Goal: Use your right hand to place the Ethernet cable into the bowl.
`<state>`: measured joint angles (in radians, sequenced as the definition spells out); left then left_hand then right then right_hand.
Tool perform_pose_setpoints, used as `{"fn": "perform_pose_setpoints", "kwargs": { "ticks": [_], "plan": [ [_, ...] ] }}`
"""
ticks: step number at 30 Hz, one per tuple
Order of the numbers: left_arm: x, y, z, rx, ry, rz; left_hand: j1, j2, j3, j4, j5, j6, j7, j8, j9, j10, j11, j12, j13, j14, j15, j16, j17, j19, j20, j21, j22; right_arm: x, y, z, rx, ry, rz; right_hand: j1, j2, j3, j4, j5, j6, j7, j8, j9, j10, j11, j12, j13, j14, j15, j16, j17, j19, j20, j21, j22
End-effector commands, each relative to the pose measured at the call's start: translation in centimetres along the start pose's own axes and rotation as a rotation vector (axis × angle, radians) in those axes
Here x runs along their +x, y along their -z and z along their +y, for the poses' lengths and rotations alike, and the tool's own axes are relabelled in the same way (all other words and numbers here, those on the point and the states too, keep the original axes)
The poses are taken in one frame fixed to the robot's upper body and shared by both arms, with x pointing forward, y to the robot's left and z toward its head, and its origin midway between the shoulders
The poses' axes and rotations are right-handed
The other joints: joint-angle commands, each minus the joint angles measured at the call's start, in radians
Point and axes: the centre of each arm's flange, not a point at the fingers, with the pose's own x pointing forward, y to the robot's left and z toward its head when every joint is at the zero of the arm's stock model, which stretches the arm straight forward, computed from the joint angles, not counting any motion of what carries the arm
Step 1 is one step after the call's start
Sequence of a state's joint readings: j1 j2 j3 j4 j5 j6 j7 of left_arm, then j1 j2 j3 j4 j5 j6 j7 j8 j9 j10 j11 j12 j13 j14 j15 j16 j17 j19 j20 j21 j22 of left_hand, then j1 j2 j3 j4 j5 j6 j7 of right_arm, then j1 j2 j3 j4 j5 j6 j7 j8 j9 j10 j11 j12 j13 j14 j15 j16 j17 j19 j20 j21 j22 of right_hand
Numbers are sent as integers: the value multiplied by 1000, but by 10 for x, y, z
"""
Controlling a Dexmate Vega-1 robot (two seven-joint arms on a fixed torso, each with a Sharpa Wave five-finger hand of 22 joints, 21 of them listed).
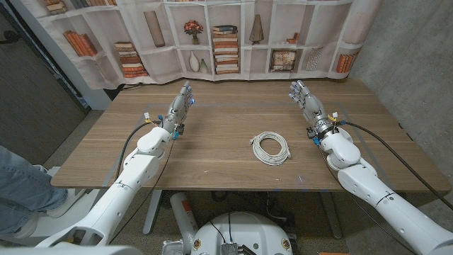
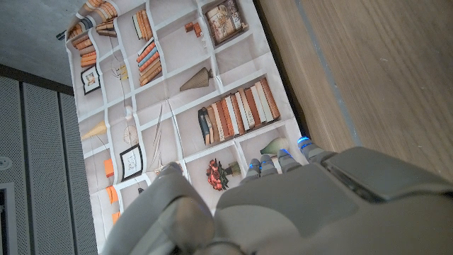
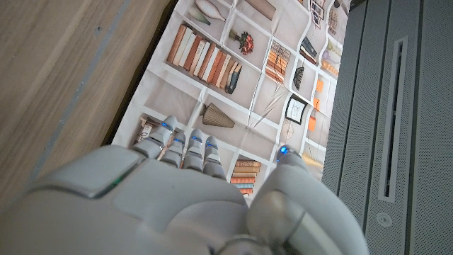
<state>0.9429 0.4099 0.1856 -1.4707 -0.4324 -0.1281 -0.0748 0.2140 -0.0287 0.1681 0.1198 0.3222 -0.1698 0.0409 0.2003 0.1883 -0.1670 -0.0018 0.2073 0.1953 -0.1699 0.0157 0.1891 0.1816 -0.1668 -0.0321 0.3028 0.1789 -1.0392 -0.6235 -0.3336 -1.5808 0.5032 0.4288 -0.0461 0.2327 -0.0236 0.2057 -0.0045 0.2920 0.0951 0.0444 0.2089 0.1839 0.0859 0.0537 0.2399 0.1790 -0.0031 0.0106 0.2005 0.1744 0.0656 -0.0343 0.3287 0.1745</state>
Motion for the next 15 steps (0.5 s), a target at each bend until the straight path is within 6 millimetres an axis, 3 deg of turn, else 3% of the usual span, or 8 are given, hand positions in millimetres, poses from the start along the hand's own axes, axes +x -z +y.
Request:
{"fn": "perform_pose_setpoints", "kwargs": {
  "ticks": [1, 15],
  "plan": [
    [-2, -1, 1, 6, -5, -4, 9, 8, 0, -8, 2, -70, 1, 6, 2, -93, 3, 7, -1, -179, 1, 7, 2, -281, -34, -6, 4, -12, -4, 6, -48, -15, -30, 15, 5, 4, -9, -2, 13, -1, 5, 3, 9, 1, 2, 5, 8, -1, 0, 6, 11, -51, -3, 4],
    [-8, -3, 1, 14, -17, -22, 18, 16, 1, -12, 1, -62, -1, 8, 2, -81, 1, 11, -2, -170, -1, 8, 2, -275, -33, -11, 4, -25, -12, 13, -132, -35, -54, 31, 7, 6, -20, -9, 27, -4, 6, 4, 31, 2, 6, 5, 21, -7, -1, 6, 23, -53, -9, 4]
  ]
}}
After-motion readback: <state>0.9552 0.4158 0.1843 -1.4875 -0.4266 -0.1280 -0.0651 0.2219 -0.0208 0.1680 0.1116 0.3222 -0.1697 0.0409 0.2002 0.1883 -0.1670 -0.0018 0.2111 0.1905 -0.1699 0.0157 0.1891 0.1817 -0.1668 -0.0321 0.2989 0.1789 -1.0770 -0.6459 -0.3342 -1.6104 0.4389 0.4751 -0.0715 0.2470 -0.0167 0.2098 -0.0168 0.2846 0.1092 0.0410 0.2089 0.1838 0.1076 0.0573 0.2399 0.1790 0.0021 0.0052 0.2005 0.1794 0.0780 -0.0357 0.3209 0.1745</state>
